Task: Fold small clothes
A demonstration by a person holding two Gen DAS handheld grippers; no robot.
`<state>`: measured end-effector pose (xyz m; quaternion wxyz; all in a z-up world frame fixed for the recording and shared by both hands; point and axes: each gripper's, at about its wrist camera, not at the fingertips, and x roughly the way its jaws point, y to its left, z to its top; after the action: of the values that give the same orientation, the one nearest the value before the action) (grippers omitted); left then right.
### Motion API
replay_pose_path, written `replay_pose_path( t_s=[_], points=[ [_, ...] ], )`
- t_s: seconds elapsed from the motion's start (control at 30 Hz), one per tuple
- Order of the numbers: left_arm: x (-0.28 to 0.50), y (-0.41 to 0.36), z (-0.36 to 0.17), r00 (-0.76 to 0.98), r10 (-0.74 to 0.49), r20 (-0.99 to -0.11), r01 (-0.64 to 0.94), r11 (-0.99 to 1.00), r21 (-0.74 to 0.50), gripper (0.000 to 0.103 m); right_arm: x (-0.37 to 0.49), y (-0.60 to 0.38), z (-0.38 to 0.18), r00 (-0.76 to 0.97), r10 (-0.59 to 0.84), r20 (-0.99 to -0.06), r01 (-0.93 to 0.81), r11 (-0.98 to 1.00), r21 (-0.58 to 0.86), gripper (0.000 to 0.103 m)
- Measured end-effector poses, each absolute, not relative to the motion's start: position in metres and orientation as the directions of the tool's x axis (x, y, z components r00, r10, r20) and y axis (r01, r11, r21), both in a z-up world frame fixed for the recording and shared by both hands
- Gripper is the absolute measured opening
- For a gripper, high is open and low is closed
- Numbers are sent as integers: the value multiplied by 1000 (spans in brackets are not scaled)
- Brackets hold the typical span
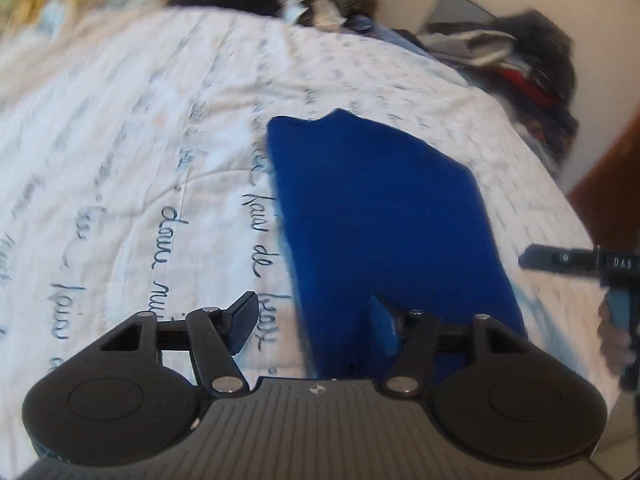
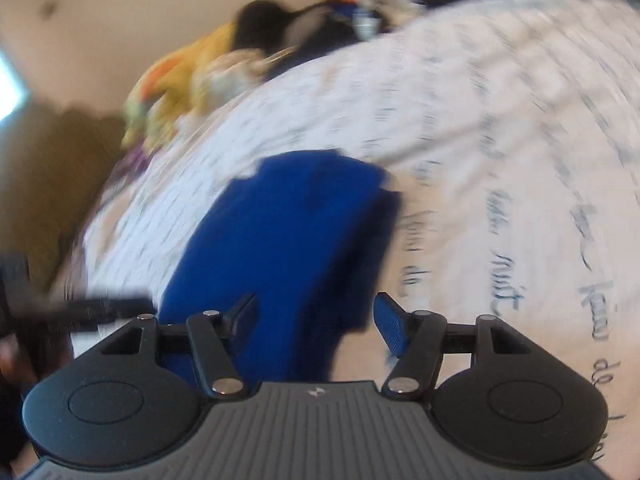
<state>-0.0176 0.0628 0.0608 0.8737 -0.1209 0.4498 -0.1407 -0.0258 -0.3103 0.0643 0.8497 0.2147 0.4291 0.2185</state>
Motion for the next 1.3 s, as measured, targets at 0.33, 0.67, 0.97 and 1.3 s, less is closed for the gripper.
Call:
replay_pose_path(
  t_s=[0.33, 0.67, 0.97, 1.3],
  points=[
    [106, 12, 43, 702, -143, -697, 166, 986, -36, 50, 83, -264, 32, 590, 388, -708, -225, 921, 317, 33],
    [37, 17, 85, 759, -114, -641, 115, 993, -39, 57, 52, -252, 70, 676, 362, -641, -237, 931, 276, 40],
    [-26, -34, 44, 721, -139, -679, 197, 980, 8, 87, 18, -211, 43, 619, 464, -634, -384, 883, 271, 60],
    [-60, -7, 59, 695, -92, -713, 114, 993, -17, 87, -54, -236, 82, 661, 424, -619, -265, 904, 336, 81]
  ],
)
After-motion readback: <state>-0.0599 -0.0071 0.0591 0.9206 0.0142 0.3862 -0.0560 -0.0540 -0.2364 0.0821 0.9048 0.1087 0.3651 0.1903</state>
